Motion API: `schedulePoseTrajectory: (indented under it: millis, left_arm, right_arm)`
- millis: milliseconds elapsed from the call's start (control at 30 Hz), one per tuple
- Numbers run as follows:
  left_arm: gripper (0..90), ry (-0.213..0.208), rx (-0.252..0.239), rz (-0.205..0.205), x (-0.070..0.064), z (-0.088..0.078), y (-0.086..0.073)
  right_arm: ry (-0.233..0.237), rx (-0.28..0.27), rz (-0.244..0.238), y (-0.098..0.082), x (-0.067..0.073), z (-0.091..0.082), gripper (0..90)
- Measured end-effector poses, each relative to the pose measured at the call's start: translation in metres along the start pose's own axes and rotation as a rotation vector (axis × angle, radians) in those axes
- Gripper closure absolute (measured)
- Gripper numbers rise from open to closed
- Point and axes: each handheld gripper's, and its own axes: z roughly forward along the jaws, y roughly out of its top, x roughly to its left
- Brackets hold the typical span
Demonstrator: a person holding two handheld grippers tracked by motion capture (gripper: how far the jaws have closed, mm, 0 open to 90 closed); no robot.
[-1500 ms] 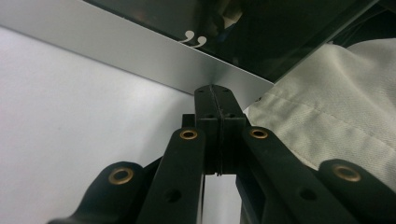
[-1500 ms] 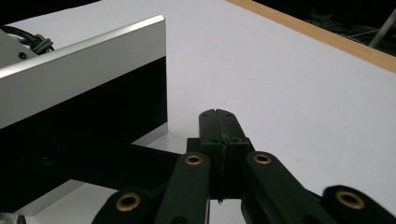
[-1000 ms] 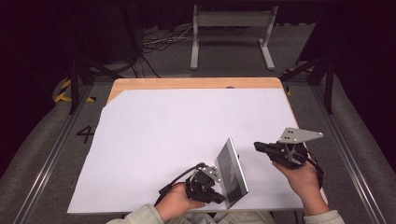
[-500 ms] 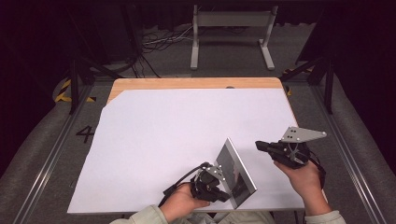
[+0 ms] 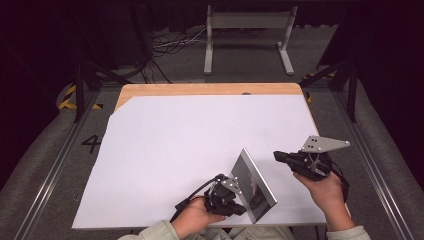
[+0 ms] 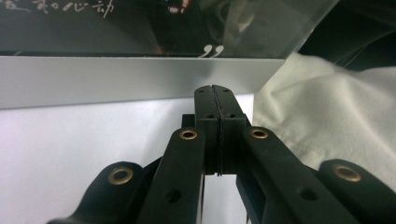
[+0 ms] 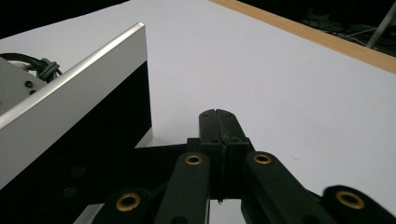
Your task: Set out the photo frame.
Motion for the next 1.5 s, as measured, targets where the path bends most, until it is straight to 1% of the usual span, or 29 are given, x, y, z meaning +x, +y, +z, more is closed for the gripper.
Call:
schedulePoseTrajectory:
  millis: [100, 133, 167, 200, 300, 333, 367, 467, 500, 533, 567, 600, 633, 700, 733, 767, 833, 900, 967, 1033, 1067, 1100, 1133, 1167, 1267, 1300, 1367, 1400, 1500]
  left_arm:
    - [88.3, 0.005, -0.031, -0.009, 0.0, -0.011, -0.002]
    - [87.7, 0.005, -0.031, -0.009, 0.0, -0.011, -0.002]
    - [87.1, 0.012, -0.058, -0.02, 0.001, -0.019, -0.004]
    - [86.7, 0.018, -0.067, -0.023, 0.002, -0.023, -0.004]
    - [83.9, 0.042, -0.092, -0.019, 0.004, -0.035, -0.007]
    - [83.7, 0.042, -0.092, -0.019, 0.004, -0.035, -0.007]
    - [83.0, 0.065, -0.106, -0.018, 0.005, -0.043, -0.009]
    - [80.7, 0.092, -0.133, -0.02, 0.007, -0.054, -0.011]
    - [80.0, 0.111, -0.143, -0.023, 0.009, -0.058, -0.012]
    - [78.9, 0.111, -0.143, -0.023, 0.009, -0.058, -0.012]
    - [78.0, 0.123, -0.151, -0.026, 0.01, -0.062, -0.013]
    - [77.4, 0.133, -0.154, -0.031, 0.012, -0.066, -0.014]
    - [76.9, 0.153, -0.174, -0.043, 0.015, -0.074, -0.017]
    - [75.8, 0.165, -0.187, -0.053, 0.018, -0.08, -0.019]
    - [75.3, 0.165, -0.187, -0.053, 0.018, -0.08, -0.019]
    - [75.3, 0.178, -0.201, -0.064, 0.021, -0.085, -0.02]
    - [73.5, 0.197, -0.212, -0.073, 0.024, -0.09, -0.022]
    - [72.5, 0.219, -0.218, -0.082, 0.027, -0.096, -0.025]
    - [72.1, 0.225, -0.222, -0.087, 0.029, -0.098, -0.026]
    - [70.3, 0.248, -0.219, -0.093, 0.031, -0.101, -0.029]
    - [70.3, 0.253, -0.222, -0.1, 0.032, -0.102, -0.03]
    - [69.2, 0.258, -0.222, -0.106, 0.033, -0.104, -0.031]
    - [68.5, 0.277, -0.226, -0.118, 0.035, -0.107, -0.033]
    - [68.1, 0.285, -0.228, -0.122, 0.037, -0.109, -0.034]
    - [67.3, 0.292, -0.238, -0.131, 0.039, -0.112, -0.036]
    - [66.9, 0.301, -0.241, -0.136, 0.041, -0.114, -0.038]
    - [66.4, 0.316, -0.245, -0.149, 0.043, -0.118, -0.041]
    - [66.1, 0.332, -0.25, -0.155, 0.045, -0.12, -0.042]
    - [65.1, 0.362, -0.247, -0.157, 0.048, -0.125, -0.046]
  right_arm:
    - [0.003, -0.001, 0.019, 0.001, 0.0, -0.001, 90.0]
    - [0.003, -0.001, 0.019, 0.001, 0.0, -0.001, 90.0]
    - [0.008, 0.0, 0.033, 0.002, 0.0, -0.002, 89.9]
    - [0.011, 0.001, 0.038, 0.002, 0.0, -0.002, 89.4]
    - [0.015, 0.003, 0.057, 0.004, 0.0, -0.004, 86.5]
    - [0.015, 0.003, 0.057, 0.004, 0.0, -0.004, 86.5]
    - [0.022, 0.004, 0.071, 0.006, 0.001, -0.006, 85.1]
    - [0.025, 0.007, 0.078, 0.009, 0.003, -0.008, 82.4]
    - [0.03, 0.009, 0.081, 0.01, 0.003, -0.009, 81.6]
    - [0.033, 0.012, 0.083, 0.012, 0.004, -0.01, 81.1]
    - [0.033, 0.012, 0.084, 0.014, 0.005, -0.011, 79.9]
    - [0.038, 0.013, 0.093, 0.016, 0.006, -0.012, 78.7]
    - [0.042, 0.016, 0.103, 0.018, 0.006, -0.013, 78.0]
    - [0.046, 0.026, 0.113, 0.022, 0.007, -0.014, 77.2]
    - [0.046, 0.034, 0.118, 0.024, 0.008, -0.015, 76.4]
    - [0.046, 0.034, 0.118, 0.024, 0.008, -0.015, 76.4]
    - [0.058, 0.073, 0.148, 0.031, 0.012, -0.016, 74.7]
    - [0.065, 0.093, 0.154, 0.035, 0.014, -0.015, 74.2]
    - [0.067, 0.103, 0.156, 0.037, 0.015, -0.015, 73.5]
    - [0.083, 0.141, 0.178, 0.043, 0.019, -0.014, 72.0]
    - [0.083, 0.141, 0.178, 0.043, 0.019, -0.014, 72.0]
    - [0.096, 0.154, 0.196, 0.046, 0.021, -0.013, 69.9]
    - [0.106, 0.163, 0.208, 0.048, 0.022, -0.013, 69.2]
    - [0.113, 0.171, 0.213, 0.05, 0.023, -0.013, 69.2]
    - [0.112, 0.188, 0.204, 0.054, 0.027, -0.012, 69.1]
    - [0.115, 0.208, 0.198, 0.058, 0.03, -0.011, 68.5]
    - [0.117, 0.221, 0.196, 0.06, 0.031, -0.01, 67.8]
    - [0.119, 0.223, 0.196, 0.06, 0.032, -0.009, 67.6]
    - [0.125, 0.241, 0.198, 0.062, 0.034, -0.006, 66.7]
